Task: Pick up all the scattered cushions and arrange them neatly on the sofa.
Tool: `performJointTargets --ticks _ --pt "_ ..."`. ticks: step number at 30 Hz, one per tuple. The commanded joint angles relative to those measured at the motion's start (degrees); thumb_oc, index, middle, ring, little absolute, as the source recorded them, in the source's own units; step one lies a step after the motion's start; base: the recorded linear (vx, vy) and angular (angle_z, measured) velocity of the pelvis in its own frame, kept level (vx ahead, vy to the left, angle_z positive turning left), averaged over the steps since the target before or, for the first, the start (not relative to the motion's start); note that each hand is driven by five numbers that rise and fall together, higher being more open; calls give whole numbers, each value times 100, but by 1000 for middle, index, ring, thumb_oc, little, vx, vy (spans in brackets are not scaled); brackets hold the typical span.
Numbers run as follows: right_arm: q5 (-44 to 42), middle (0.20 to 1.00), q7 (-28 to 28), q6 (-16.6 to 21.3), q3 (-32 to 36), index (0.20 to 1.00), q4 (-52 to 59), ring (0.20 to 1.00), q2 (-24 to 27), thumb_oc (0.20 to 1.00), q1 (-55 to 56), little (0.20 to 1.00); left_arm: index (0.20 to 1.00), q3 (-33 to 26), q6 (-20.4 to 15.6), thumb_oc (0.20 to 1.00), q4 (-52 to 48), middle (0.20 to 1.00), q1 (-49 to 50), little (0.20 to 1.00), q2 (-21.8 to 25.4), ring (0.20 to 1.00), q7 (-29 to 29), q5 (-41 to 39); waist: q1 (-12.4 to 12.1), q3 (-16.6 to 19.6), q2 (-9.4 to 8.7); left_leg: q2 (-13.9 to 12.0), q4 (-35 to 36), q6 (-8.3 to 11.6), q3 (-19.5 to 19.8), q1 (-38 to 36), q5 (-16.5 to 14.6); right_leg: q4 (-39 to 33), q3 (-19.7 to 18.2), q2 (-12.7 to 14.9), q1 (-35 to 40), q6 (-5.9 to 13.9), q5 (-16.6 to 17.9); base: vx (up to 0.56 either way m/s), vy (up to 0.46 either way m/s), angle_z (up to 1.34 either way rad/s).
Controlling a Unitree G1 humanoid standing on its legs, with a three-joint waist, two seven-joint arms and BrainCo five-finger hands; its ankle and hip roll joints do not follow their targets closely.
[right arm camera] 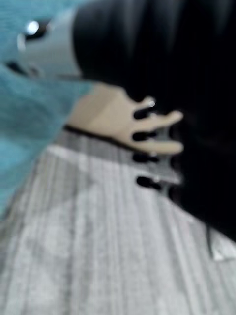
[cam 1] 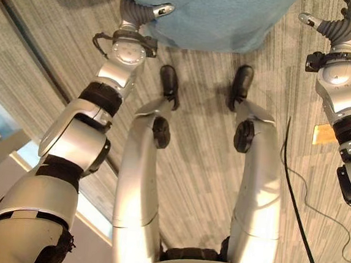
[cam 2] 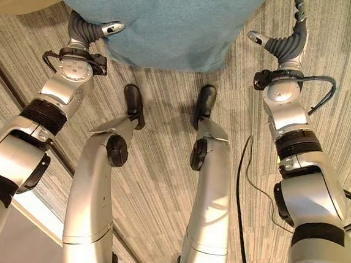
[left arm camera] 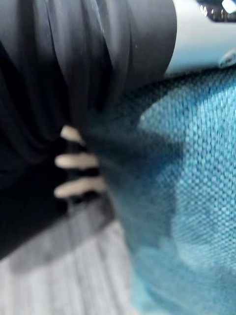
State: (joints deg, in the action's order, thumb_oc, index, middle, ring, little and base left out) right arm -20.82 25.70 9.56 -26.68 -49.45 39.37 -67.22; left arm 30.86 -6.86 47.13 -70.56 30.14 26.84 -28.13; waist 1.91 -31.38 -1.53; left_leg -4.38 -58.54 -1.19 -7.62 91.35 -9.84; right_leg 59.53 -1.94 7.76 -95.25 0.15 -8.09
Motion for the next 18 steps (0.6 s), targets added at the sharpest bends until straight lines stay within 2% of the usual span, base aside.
performJointTargets --ticks 1,7,9,10,12,15,16,18 --pt "-425 1000 -370 176 -333 1000 -216 1000 151 1000 36 1000 1000 -166 -245 1000 -78 1000 223 1000 -73 1000 89 -87 30 230 292 346 369 180 525 -194 214 -167 -14 -47 529 404 -265 0 0 0" --pt "-606 1000 -613 68 -828 1000 -789 1000 -119 1000 -613 1000 1000 -39 -368 1000 -223 1000 36 1000 -118 1000 44 -276 -132 165 490 368 219 196 612 -143 249 -37 40 14 529 382 -294 11 -4 2" --pt "-760 1000 -644 78 -921 1000 -728 1000 -497 1000 -763 1000 1000 -16 -427 1000 -327 1000 -35 1000 -198 1000 80 -340 -199 161 573 365 152 202 639 -143 252 40 43 23 529 368 -321 0 0 0" --pt "-759 1000 -642 78 -926 1000 -732 1000 -502 1000 -768 1000 1000 -18 -428 1000 -326 1000 -35 1000 -196 1000 80 -341 -194 161 574 366 150 203 641 -142 249 43 44 24 529 367 -324 0 0 0" --pt "-670 1000 -642 72 -1160 1000 -581 1000 -963 1000 -1020 1000 1000 18 -489 1000 -397 1000 -100 1000 -284 1000 92 -414 -256 159 633 354 102 191 631 -142 237 89 52 36 529 351 -350 0 0 0" --pt "-634 1000 -568 102 -1233 1000 -394 1000 -1412 1000 -1154 1000 1000 -15 -532 1000 -410 1000 -170 1000 -408 1000 187 -470 -260 158 640 370 100 189 639 -141 240 98 52 24 529 350 -342 0 0 0" --pt "-631 1000 -563 100 -1234 1000 -391 1000 -1418 1000 -1154 1000 1000 -16 -533 1000 -410 1000 -168 1000 -405 1000 189 -469 -256 158 637 371 99 189 639 -141 240 99 51 25 529 350 -343 0 0 0" --pt "-711 1000 -440 177 -1104 1000 -314 1000 -1872 1000 -1132 1000 1000 -24 -532 1000 -338 1000 -234 1000 -569 1000 292 -471 -245 158 624 393 91 189 639 -141 253 100 38 9 529 338 -338 0 0 0"
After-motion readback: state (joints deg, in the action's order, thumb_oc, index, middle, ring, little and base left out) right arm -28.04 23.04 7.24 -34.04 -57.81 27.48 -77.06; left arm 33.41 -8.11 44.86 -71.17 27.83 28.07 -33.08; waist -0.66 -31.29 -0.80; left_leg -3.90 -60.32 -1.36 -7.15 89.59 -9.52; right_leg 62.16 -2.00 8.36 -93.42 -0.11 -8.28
